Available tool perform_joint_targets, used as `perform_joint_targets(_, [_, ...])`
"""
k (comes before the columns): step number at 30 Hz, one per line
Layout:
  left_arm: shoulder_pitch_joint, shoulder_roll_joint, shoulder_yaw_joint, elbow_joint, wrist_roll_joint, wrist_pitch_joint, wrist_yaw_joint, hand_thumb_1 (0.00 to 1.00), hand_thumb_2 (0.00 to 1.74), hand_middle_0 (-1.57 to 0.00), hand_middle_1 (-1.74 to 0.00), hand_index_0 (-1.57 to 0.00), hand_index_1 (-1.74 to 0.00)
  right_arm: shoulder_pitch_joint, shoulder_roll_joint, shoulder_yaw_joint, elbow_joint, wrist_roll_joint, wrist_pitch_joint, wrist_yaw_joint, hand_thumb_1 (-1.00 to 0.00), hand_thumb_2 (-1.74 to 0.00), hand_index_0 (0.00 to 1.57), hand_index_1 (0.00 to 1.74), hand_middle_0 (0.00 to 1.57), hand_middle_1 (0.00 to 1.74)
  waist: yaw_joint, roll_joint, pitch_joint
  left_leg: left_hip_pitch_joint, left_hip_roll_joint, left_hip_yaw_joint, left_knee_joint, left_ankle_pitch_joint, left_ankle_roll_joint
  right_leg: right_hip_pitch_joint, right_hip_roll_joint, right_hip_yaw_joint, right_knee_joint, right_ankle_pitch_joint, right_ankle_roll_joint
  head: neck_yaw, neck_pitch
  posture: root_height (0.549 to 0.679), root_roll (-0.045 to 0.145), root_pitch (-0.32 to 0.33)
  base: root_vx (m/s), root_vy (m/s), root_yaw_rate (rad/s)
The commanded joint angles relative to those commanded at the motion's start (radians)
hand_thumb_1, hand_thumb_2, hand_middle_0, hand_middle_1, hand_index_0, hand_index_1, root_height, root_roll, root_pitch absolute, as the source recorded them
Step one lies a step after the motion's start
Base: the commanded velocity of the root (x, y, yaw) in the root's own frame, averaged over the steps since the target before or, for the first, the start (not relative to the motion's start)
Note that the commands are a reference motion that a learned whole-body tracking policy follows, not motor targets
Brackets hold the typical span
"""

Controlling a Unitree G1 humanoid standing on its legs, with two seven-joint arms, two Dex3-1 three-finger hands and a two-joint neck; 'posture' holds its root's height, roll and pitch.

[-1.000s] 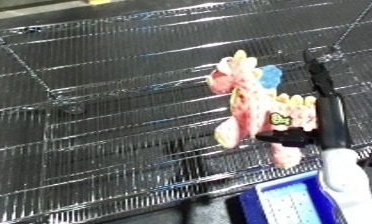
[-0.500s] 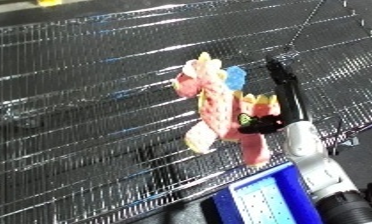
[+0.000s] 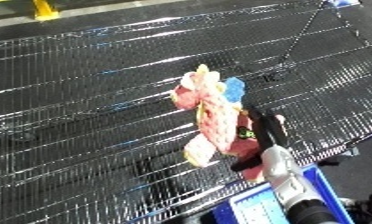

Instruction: Pick up the object and place it into the box

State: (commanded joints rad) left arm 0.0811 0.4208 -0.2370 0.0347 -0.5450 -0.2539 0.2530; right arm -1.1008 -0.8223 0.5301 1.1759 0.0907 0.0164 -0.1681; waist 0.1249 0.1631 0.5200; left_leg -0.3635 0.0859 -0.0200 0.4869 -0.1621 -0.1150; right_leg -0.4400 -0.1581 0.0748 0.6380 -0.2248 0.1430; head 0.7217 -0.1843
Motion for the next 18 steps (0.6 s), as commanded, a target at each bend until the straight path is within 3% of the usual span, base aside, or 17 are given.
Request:
perform_joint_targets(2, [0.002,-0.003,-0.002,0.002,-0.003,0.0,0.001,1.0,1.74,-1.57,-1.74,-1.57,-1.74,0.02,0.008,-0.006,0.001,0.01,-0.001,0.009,-0.2,-0.35,0.31,0.35,0.31,0.35,0.0,-0.001,0.0,-0.008,0.0,-0.003,0.007,-0.003,-0.0005,-0.005,-0.0009,-0.002,0.009,-0.006,-0.0015,-0.004,-0.001,0.65,0.052,0.082,0.004,-0.023,0.09])
perform_joint_targets(3, [0.002,-0.005,-0.003,0.004,-0.003,0.002,0.002,1.0,1.74,-1.57,-1.74,-1.57,-1.74,0.039,0.014,-0.013,0.001,0.019,-0.001,0.016,-0.3,-0.52,0.47,0.52,0.47,0.52,-0.001,-0.002,0.0,-0.011,0.001,-0.004,0.007,-0.003,-0.0022,-0.007,-0.0025,-0.004,0.014,-0.008,-0.0011,-0.012,-0.003,0.65,0.053,0.084,0.008,-0.016,0.077])
perform_joint_targets(4, [0.002,-0.005,-0.003,0.004,-0.003,0.002,0.002,1.0,1.74,-1.57,-1.74,-1.57,-1.74,0.039,0.014,-0.013,0.001,0.019,-0.001,0.016,-0.3,-0.52,0.47,0.52,0.47,0.52,-0.001,-0.002,0.0,-0.011,0.001,-0.004,0.007,-0.003,-0.0022,-0.007,-0.0025,-0.004,0.014,-0.008,-0.0011,-0.012,-0.003,0.65,0.053,0.084,0.008,-0.016,0.077])
perform_joint_targets(12, [-0.016,-0.004,0.004,0.018,0.011,0.001,0.018,1.0,1.74,-1.57,-1.74,-1.57,-1.74,0.064,0.033,-0.024,-0.018,0.027,-0.01,0.01,-0.7,-1.22,1.1,1.22,1.1,1.22,-0.009,-0.016,0.0,0.0,0.006,-0.002,-0.003,-0.003,-0.0064,0.003,0.0006,-0.007,0.008,-0.008,0.0018,-0.03,-0.014,0.651,0.053,0.082,0.008,-0.007,-0.001])
perform_joint_targets(18, [-0.025,-0.002,0.011,0.016,0.008,-0.007,0.021,1.0,1.74,-1.57,-1.74,-1.57,-1.74,0.046,0.048,-0.01,-0.038,0.018,-0.016,-0.001,-1.0,-1.74,1.57,1.74,1.57,1.74,-0.015,-0.024,0.0,0.007,0.01,-0.001,0.013,-0.016,-0.006,0.005,0.0037,-0.006,0.025,-0.016,-0.0018,-0.035,-0.023,0.65,0.054,0.073,-0.01,-0.009,-0.031])
